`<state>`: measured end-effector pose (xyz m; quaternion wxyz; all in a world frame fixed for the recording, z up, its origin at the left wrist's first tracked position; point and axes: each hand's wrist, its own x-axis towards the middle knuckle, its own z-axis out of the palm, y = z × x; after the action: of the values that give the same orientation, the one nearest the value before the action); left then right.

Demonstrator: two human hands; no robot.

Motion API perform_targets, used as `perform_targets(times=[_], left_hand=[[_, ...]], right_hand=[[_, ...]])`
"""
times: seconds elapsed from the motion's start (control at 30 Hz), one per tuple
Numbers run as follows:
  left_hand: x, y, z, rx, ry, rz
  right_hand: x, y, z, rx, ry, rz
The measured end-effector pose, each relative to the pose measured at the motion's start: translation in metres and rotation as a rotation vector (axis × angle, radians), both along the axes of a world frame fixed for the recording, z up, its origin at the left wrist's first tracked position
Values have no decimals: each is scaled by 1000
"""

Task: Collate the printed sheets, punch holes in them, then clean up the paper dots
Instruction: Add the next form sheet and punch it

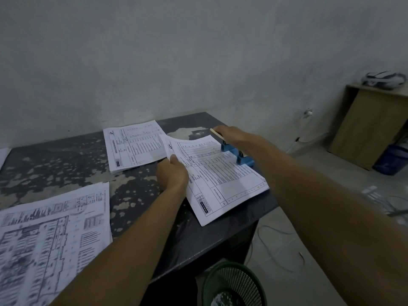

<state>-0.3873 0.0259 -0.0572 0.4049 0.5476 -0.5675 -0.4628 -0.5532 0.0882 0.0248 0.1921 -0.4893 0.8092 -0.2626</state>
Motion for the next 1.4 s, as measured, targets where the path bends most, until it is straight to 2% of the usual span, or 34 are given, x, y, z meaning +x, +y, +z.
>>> perform_targets(times=[0.47,0.77,1.4], left_hand=[[0,-3,-5,-119,-83,-18],[0,1,-6,-194,-112,-14],[2,2,-10,-283,-103,-9]], right_hand=[[5,-3,-8,-20,-96,32],[14,-1,-22,-61,170,51],[20,1,-28,44,417,9]])
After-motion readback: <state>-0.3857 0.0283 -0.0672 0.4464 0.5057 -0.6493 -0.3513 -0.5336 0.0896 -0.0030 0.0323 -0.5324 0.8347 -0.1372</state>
